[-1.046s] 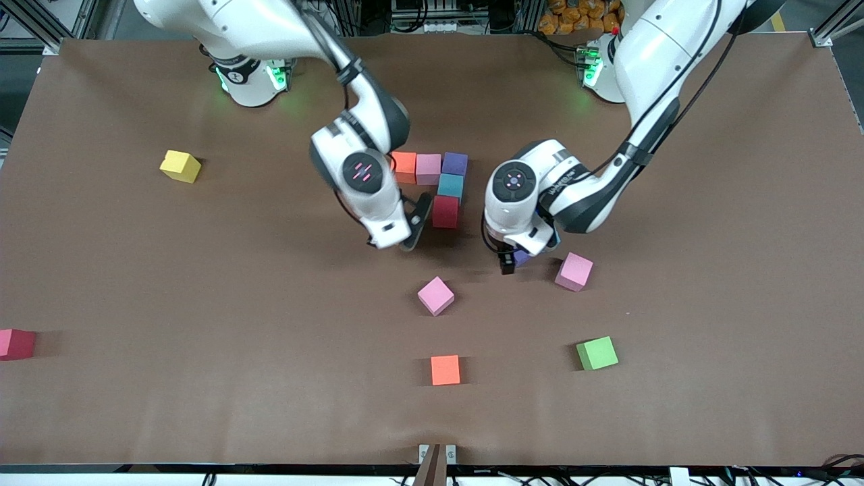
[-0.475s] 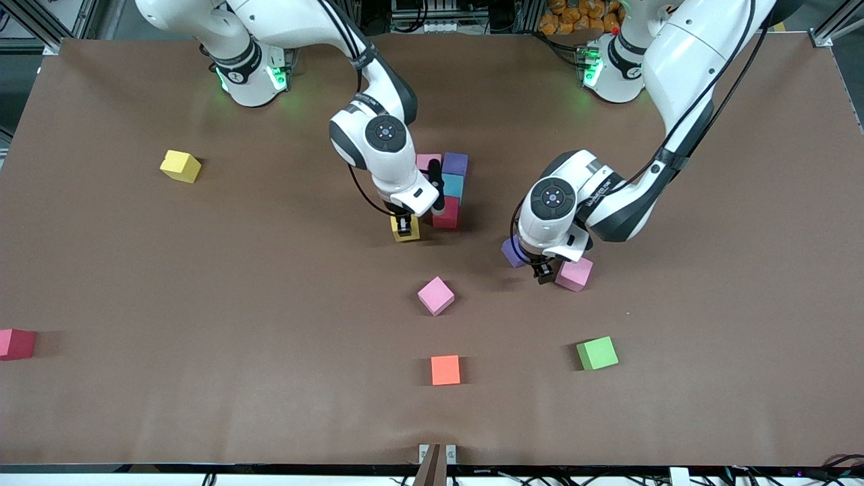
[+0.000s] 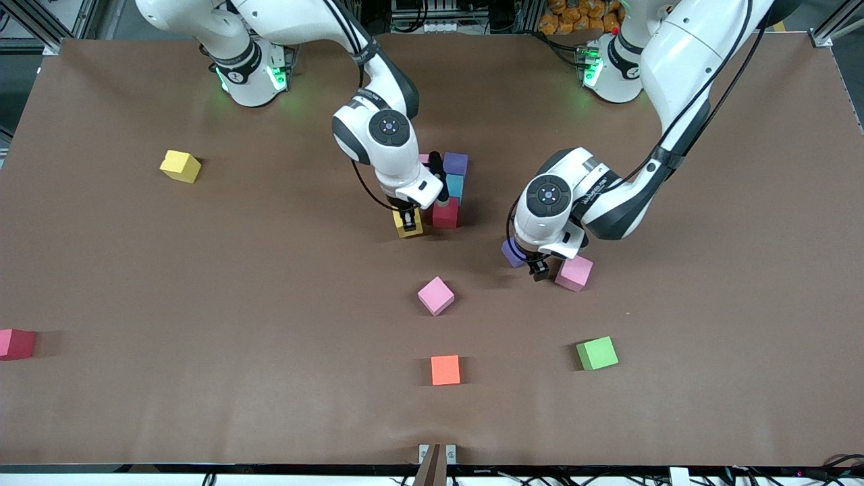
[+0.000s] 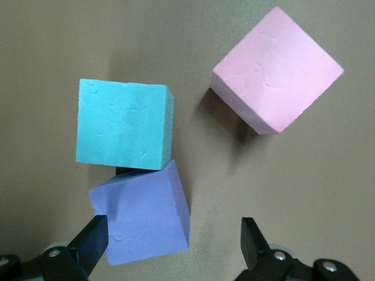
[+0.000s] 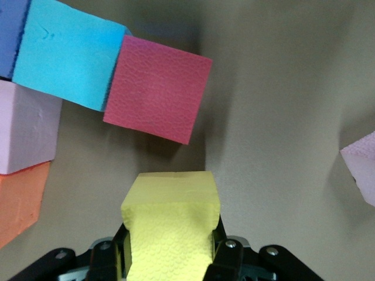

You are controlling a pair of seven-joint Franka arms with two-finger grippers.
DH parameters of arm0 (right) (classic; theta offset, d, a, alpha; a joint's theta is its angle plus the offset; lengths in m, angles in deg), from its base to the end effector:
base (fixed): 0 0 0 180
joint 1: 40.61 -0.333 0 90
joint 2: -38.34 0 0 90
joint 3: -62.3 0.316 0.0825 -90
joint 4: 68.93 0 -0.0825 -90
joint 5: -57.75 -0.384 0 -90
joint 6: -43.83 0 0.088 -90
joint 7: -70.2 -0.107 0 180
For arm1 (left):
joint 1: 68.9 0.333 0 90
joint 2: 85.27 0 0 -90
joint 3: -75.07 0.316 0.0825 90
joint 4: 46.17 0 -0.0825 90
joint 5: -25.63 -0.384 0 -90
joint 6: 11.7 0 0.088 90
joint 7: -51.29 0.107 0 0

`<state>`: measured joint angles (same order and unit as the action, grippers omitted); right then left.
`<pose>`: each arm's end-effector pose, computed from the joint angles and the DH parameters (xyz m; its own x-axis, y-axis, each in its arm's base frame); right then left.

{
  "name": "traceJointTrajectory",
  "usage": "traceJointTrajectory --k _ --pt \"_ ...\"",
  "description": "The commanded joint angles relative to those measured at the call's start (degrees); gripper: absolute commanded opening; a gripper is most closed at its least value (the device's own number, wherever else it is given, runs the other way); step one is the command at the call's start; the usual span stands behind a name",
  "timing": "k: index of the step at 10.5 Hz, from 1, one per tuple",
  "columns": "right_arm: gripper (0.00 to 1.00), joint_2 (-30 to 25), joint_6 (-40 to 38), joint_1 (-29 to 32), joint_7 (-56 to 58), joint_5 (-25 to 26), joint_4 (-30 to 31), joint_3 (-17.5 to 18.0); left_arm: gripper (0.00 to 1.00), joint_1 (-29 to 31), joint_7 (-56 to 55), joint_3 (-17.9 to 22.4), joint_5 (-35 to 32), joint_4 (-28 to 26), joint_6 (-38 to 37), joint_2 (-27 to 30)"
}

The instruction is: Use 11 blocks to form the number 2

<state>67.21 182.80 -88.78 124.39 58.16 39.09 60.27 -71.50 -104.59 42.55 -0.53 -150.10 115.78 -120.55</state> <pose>0.4421 0.4618 0.2424 -0.1892 0.9819 0.0035 0.9811 0.1889 0.0424 0.5447 -0.3356 0.2359 -0.3032 0.9496 0.0799 0.9521 0.3053 -0.0150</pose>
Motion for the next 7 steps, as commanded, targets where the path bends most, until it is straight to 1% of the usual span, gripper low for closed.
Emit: traceJointTrajectory --k 1,3,5,7 --pt "0.00 -0.92 0.16 -0.52 0.04 0.82 1.40 0.01 1.00 -0.39 -3.64 0.00 0.84 -1.28 0.23 0.82" --pt "0.00 -0.39 0.16 -1.14 -0.14 0.73 1.31 0.01 1.00 -0.39 -4.86 0.00 0.93 -1.28 0.23 0.65" --pt "0.00 0.66 0.33 -1.66 -1.71 -1.11 1.05 0.01 1.00 -0.39 -5.14 0.00 0.93 -1.28 0.14 0.56" --pt "0.00 1.02 0.42 -2.19 -2.85 -1.64 0.79 0.01 1.00 -0.74 -5.23 0.00 1.01 -1.28 0.14 0.56"
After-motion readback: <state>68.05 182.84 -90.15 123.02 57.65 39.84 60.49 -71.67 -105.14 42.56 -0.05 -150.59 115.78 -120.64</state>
